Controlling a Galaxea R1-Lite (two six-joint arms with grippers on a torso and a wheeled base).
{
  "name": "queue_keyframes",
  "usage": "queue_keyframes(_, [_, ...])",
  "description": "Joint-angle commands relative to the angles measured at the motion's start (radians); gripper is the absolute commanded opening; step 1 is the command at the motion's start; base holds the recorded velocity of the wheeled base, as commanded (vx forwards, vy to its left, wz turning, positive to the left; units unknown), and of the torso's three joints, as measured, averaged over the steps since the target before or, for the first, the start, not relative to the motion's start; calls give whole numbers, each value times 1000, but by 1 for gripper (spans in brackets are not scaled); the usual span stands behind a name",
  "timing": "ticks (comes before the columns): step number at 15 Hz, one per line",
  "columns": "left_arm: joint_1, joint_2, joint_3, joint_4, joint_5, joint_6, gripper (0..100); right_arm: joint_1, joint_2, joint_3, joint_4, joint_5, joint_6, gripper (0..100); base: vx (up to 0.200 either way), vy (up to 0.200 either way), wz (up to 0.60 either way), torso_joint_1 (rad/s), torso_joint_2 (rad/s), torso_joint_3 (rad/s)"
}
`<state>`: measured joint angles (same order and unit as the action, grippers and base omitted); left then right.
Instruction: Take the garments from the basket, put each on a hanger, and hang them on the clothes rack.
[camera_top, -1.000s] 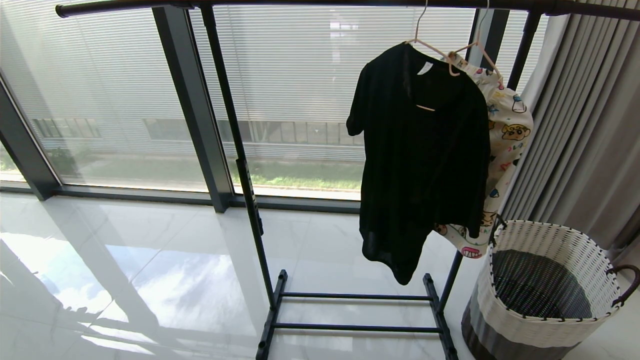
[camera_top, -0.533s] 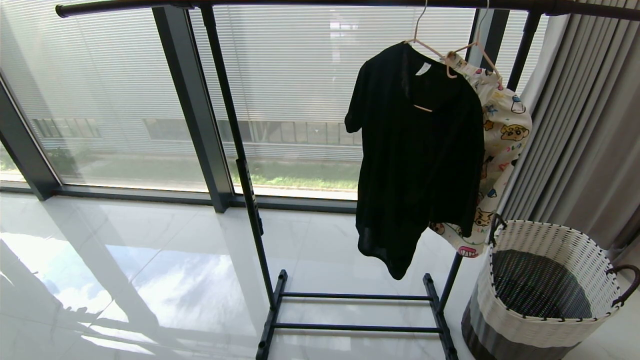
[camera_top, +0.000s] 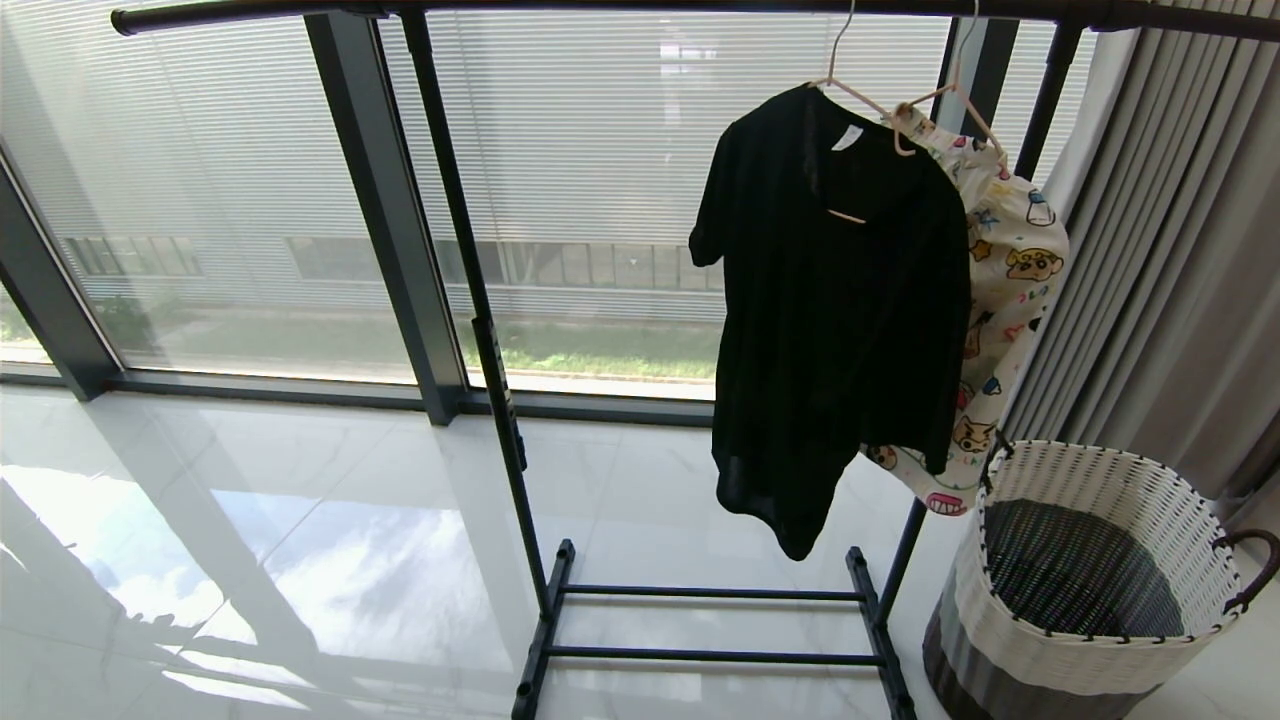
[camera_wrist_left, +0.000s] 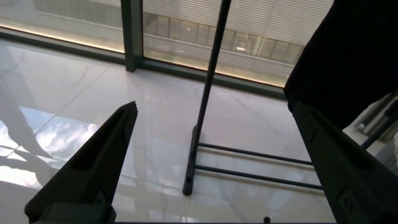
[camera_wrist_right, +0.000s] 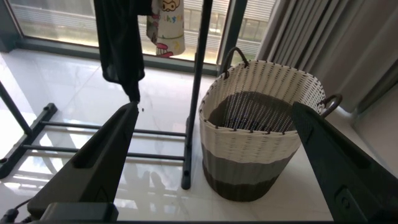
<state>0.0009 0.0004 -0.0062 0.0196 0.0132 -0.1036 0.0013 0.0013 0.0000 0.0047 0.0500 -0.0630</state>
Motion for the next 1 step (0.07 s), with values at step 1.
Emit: queue_keyframes(1, [1, 0, 0, 0, 1, 1, 100, 0, -1, 0, 0, 1, -5, 100, 0, 0, 0, 0, 0, 0])
